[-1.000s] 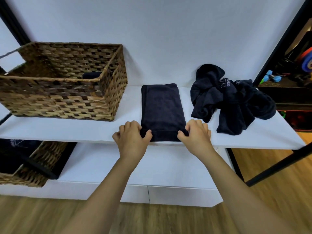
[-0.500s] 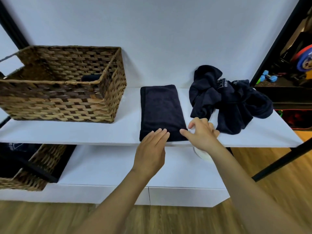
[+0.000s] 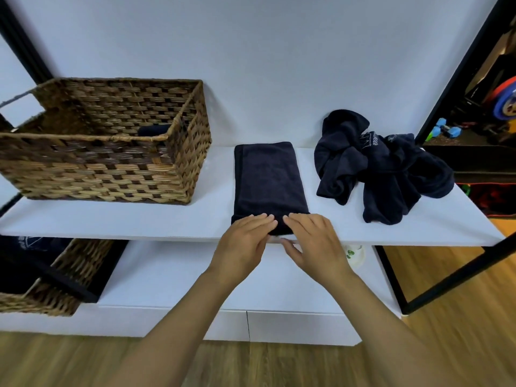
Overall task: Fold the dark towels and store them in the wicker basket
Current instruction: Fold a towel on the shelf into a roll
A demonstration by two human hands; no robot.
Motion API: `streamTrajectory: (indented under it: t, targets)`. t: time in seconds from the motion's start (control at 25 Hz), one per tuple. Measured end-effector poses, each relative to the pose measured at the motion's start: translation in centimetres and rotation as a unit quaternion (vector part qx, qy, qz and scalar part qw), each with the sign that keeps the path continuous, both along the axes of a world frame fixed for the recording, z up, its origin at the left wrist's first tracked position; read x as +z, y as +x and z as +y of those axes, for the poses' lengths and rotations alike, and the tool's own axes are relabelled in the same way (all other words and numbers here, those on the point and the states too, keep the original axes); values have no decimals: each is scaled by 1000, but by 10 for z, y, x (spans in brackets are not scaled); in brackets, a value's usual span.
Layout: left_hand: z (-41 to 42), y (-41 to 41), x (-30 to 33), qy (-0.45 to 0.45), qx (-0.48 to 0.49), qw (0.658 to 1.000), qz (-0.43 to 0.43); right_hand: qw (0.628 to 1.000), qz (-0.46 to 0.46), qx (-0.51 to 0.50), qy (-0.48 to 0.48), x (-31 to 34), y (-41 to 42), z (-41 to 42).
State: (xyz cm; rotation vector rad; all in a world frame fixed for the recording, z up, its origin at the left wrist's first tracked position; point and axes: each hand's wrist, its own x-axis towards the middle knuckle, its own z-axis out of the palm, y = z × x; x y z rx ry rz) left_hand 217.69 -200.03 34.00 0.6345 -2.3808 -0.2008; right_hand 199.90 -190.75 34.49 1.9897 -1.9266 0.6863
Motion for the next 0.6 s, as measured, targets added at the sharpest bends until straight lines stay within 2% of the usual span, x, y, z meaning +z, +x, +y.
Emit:
streamTrajectory:
  t: [0.24, 0.52, 0.6]
  targets:
    - [-14, 32, -8, -3, 47, 999, 19, 998, -28, -36, 41, 3, -11, 1]
    - [-3, 15, 13, -9, 138, 989, -41, 985, -75, -98, 116, 22, -4, -10]
    - [-1, 9, 27, 20, 173, 980, -95, 978, -60, -126, 158, 30, -2, -14]
